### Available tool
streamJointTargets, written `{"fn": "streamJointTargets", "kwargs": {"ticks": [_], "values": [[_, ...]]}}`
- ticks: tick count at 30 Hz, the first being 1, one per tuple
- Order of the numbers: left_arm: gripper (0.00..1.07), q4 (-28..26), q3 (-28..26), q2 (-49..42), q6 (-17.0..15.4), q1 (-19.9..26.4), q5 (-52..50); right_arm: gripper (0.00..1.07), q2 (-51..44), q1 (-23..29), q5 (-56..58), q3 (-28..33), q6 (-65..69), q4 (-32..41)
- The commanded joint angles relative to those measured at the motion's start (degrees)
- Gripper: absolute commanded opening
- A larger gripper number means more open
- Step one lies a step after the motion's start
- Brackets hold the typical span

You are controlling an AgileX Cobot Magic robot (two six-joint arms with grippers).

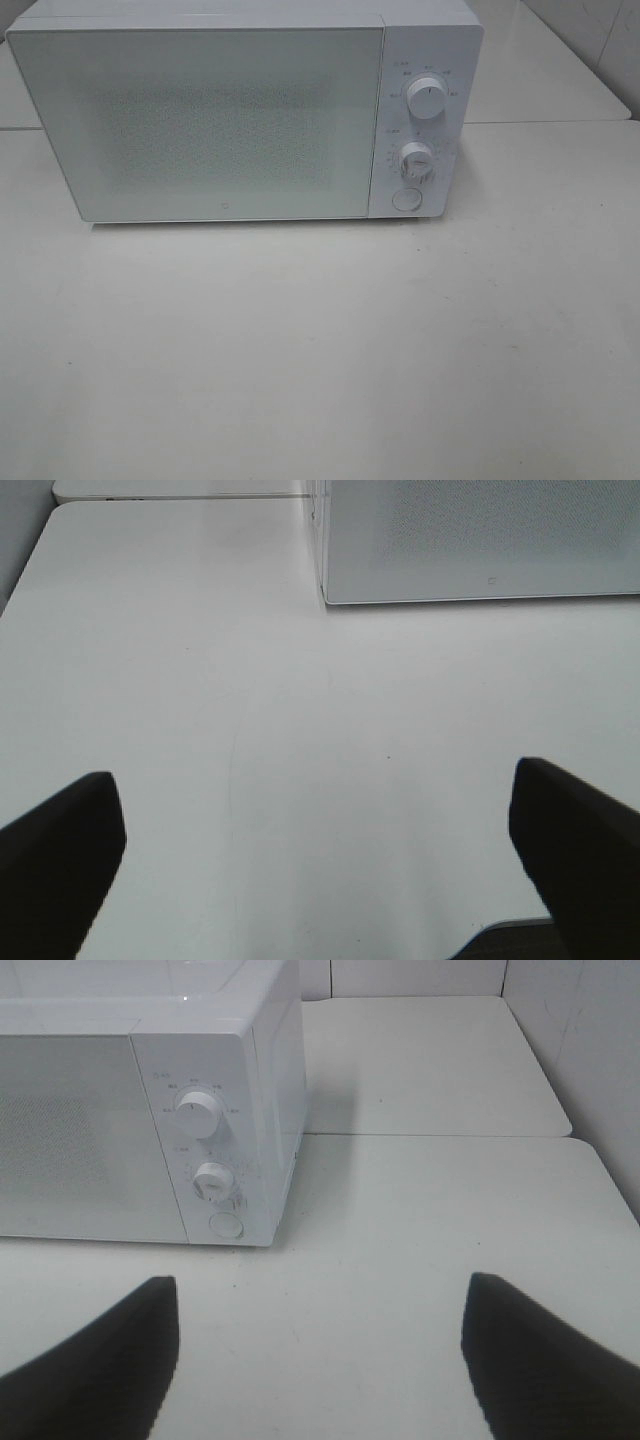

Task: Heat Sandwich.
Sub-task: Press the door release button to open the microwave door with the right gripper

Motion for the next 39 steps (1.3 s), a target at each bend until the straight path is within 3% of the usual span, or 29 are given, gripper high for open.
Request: {"fn": "streamJointTargets", "kwargs": {"ticks": [1, 24, 35, 39], "values": [[1.00, -0.3, 0.1, -0.3, 0.1, 0.1, -0.8, 0.75, 3.0, -0.5, -4.8, -0.6, 0.3, 0.1], [1.00, -0.3, 0.1, -0.3, 0.1, 0.1, -0.8, 0.75, 37.4, -0.5, -32.1, -0.6, 0.7, 0.1], [1.00, -0.3, 0.1, -0.3, 0.1, 0.1, -0.8, 0.75, 48.6, -0.5, -39.4, -0.6, 2.6, 0.1], [1.00, -0.3, 0.1, -0.3, 0.1, 0.1, -0.8, 0.75, 52.5, 0.6, -46.9, 1.9, 2.2, 0.1]]}}
